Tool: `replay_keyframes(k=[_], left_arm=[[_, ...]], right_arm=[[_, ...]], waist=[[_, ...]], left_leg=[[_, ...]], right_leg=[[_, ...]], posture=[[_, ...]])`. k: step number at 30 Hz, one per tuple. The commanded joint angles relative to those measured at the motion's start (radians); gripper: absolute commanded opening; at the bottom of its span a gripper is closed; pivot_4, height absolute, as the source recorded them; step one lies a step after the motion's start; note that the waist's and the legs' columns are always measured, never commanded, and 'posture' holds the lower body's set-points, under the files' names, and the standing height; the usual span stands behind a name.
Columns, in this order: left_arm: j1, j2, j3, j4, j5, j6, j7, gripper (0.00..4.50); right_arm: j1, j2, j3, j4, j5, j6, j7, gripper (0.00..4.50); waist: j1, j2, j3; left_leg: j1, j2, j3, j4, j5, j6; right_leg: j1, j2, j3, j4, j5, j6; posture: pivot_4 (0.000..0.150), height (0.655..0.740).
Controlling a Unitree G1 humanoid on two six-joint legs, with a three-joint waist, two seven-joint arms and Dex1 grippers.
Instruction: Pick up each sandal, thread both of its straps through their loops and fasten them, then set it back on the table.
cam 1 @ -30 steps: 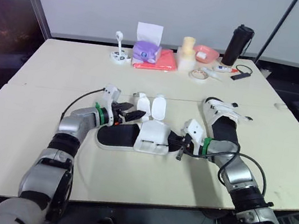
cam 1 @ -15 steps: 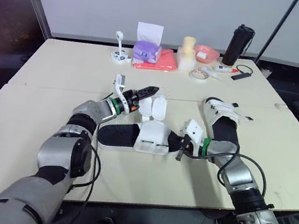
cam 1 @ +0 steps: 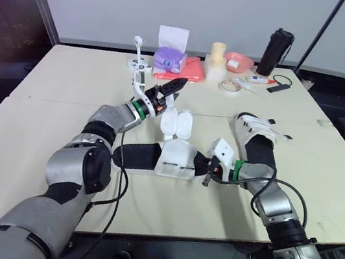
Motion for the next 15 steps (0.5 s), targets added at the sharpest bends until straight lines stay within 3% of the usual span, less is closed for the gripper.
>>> replay_keyframes(k=[1,4,6,8,14,15], left_arm=[[-0.055,0.014,0.004,-0.035,-0.009,0.011,-0.048,4.5],[-0.065,0.02,-0.005,-0.049,-0.006,0.022,-0.076,4.5],[-0.072,0.023,-0.009,-0.062,-0.007,0.03,-0.09,3.95],[-0.076,0.026,-0.018,-0.081,-0.007,0.05,-0.115,3.14],[-0.03,0.019,-0.117,-0.21,0.018,0.127,-0.232,0.08],[-0.01,0.019,-0.149,-0.252,0.021,0.149,-0.266,0.02]], right_arm=[[0.011,0.003,0.02,0.012,-0.021,0.019,0.004,0.02],[0.005,0.004,0.02,0.019,-0.024,0.014,0.005,0.02],[0.001,0.006,0.02,0.025,-0.026,0.012,0.007,0.0],[-0.002,0.007,0.02,0.03,-0.028,0.01,0.008,0.0],[-0.012,0.01,0.022,0.041,-0.033,0.004,0.009,0.0],[-0.014,0.01,0.022,0.043,-0.033,0.003,0.01,0.0]], waist=[[0.0,0.0,0.0],[-0.001,0.0,0.0],[-0.002,0.0,0.0],[-0.003,0.0,0.0],[-0.005,0.0,0.0],[-0.006,0.0,0.0]], left_leg=[[0.0,0.0,0.0,0.0,0.0,0.0],[0.0,0.0,0.0,0.0,0.0,0.0],[0.0,0.0,0.0,0.0,0.0,0.0],[0.0,0.0,0.0,0.0,0.0,0.0],[0.0,0.0,0.0,0.0,0.0,0.0],[0.0,0.0,0.0,0.0,0.0,0.0]], right_leg=[[0.0,0.0,0.0,0.0,0.0,0.0],[0.0,0.0,0.0,0.0,0.0,0.0],[0.0,0.0,0.0,0.0,0.0,0.0],[0.0,0.0,0.0,0.0,0.0,0.0],[0.0,0.0,0.0,0.0,0.0,0.0],[0.0,0.0,0.0,0.0,0.0,0.0]], posture=[[0.15,0.74],[0.15,0.74],[0.15,0.74],[0.15,0.74],[0.15,0.74],[0.15,0.74]])
